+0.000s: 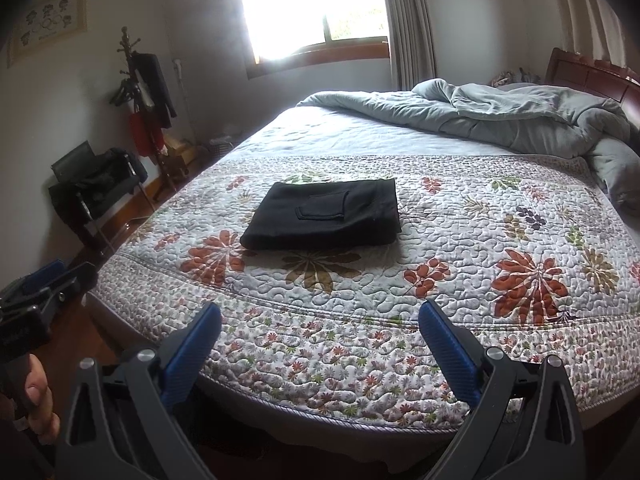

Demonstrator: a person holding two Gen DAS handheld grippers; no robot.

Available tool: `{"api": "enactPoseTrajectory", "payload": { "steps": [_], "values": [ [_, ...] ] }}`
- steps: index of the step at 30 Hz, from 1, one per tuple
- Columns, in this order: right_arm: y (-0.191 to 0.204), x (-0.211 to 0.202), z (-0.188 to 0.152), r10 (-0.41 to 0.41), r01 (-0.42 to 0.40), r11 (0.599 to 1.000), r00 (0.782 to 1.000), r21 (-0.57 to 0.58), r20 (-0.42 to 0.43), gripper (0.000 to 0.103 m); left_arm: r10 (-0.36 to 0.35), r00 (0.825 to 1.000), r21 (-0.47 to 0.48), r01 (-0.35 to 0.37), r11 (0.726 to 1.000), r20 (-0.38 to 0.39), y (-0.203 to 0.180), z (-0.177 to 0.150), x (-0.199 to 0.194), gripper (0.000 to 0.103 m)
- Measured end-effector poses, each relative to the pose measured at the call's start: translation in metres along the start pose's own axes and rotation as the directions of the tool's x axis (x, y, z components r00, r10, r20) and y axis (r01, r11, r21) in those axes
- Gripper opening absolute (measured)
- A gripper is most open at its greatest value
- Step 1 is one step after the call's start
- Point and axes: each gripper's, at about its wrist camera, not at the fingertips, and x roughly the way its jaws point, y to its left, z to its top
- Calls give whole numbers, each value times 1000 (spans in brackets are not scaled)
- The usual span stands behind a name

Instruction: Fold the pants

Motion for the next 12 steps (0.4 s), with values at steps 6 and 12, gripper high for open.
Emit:
{"api": "enactPoseTrajectory", "payload": {
  "steps": [6,12],
  "values": [
    [-4,3,0,-4,4,1000,1000,2,0,99,-2,1000,-3,2,1000,-6,-1,3,2,100],
    [-4,4,1,-5,5,1000,1000,-4,1,99,0,1000,-9,0,1000,-8,1,4,1,100]
  ]
}}
